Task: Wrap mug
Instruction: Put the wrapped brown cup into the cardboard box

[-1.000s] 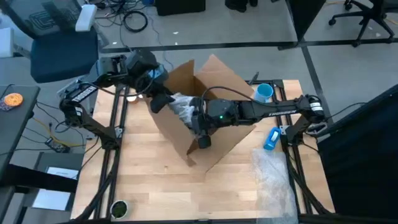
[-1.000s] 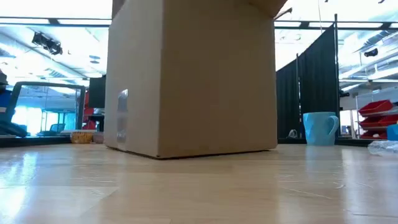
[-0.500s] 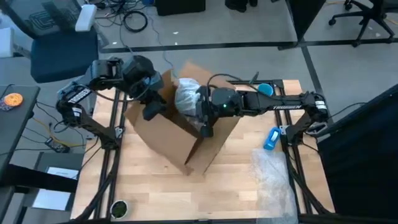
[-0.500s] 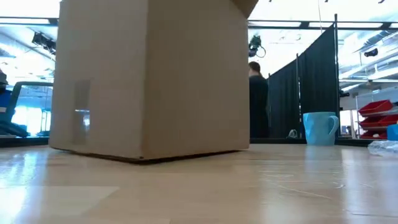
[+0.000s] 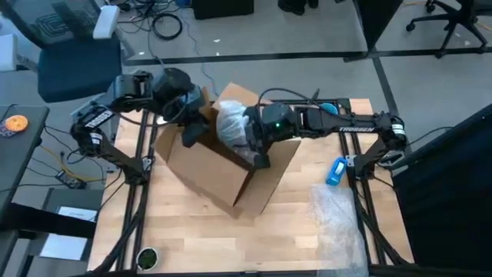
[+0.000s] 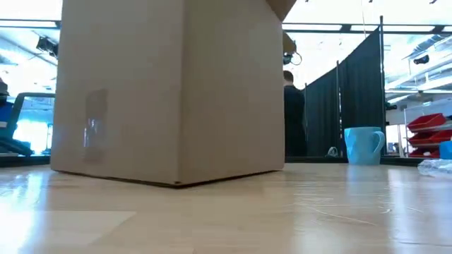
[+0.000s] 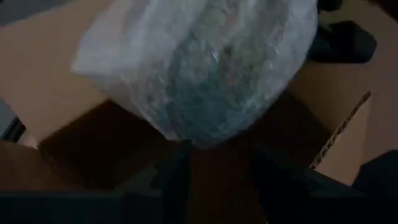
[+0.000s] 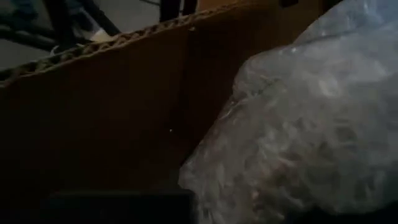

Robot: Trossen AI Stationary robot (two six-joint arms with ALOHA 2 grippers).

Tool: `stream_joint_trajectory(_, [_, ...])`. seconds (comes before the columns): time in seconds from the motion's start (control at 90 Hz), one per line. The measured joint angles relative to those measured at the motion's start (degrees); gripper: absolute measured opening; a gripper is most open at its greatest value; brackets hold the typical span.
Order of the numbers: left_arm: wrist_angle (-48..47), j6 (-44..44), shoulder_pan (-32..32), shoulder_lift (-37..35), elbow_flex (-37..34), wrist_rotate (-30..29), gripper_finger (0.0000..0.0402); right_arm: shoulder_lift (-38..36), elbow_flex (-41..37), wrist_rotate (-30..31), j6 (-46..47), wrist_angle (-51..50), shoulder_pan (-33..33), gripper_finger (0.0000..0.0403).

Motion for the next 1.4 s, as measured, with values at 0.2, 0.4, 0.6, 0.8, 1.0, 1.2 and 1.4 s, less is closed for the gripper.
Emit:
stream_joint_trajectory(0.2, [-3.8, -0.8, 0.4, 2.8, 0.3, 0.1, 0.0147, 0.9, -0.7, -7.3, -0.2, -3.9, 2.5, 0.0020])
stream_joint_trajectory(0.4, [-5.7, -0.8, 0.5, 4.8, 0.1, 1.4, 0.0147, 0.7, -0.3, -8.4, 1.6, -5.4, 3.0, 0.0020])
stream_joint_trajectory(0.6, [-9.1, -0.8, 0.4, 7.9, -0.2, 7.0, 0.0147, 0.8, -0.3, -8.5, 3.0, -7.3, 2.9, 0.0020])
stream_joint_trajectory(0.8, [-8.2, 1.8, -0.7, 12.7, -0.2, 14.9, 0.0147, 0.7, -0.3, -8.0, 3.8, -8.4, 3.0, 0.0020])
stream_joint_trajectory(1.0, [-7.2, 2.6, -1.6, 11.9, 0.1, 16.7, 0.0147, 0.7, -0.3, -5.1, 5.1, -14.3, 3.5, 0.0020])
stream_joint_trajectory(1.2, [-4.1, 3.7, -3.5, 10.2, -0.1, 18.1, 0.0147, 0.7, -0.3, -3.2, 6.4, -18.1, 3.7, 0.0020])
stream_joint_trajectory(1.4, [-0.3, 5.0, -8.7, 10.0, 0.0, 18.1, 0.0147, 0.6, -0.3, -2.1, 7.5, -19.8, 3.4, 0.0020])
